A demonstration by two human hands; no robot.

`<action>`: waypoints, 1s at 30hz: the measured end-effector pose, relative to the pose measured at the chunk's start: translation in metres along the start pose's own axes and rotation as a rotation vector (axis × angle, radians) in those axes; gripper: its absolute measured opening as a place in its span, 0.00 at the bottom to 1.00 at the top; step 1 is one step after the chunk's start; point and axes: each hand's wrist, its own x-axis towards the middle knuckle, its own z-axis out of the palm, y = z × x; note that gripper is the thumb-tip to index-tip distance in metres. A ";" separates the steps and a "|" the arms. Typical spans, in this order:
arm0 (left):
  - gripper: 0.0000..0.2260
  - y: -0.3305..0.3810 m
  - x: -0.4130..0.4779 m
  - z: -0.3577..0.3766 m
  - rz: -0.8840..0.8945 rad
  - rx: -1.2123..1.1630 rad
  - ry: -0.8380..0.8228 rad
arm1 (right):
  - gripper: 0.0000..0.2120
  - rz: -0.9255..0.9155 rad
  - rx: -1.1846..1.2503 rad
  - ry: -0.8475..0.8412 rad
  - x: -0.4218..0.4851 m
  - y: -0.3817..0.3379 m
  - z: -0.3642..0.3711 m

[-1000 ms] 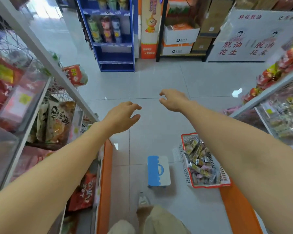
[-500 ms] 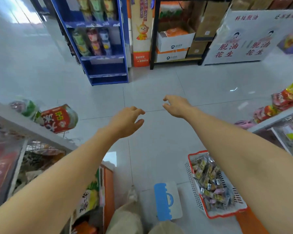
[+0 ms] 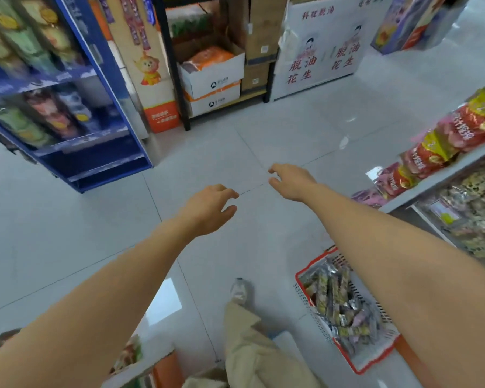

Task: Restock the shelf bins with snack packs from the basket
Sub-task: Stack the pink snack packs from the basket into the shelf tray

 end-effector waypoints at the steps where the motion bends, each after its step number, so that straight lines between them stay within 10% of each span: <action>1: 0.18 0.000 0.020 -0.005 0.021 0.011 -0.009 | 0.20 0.017 0.009 0.009 0.013 0.009 -0.005; 13: 0.18 0.065 0.243 -0.021 0.307 0.103 -0.184 | 0.20 0.305 0.194 0.043 0.099 0.161 -0.027; 30: 0.17 0.196 0.365 0.109 1.015 0.388 -0.580 | 0.12 0.987 0.601 0.281 -0.005 0.258 0.103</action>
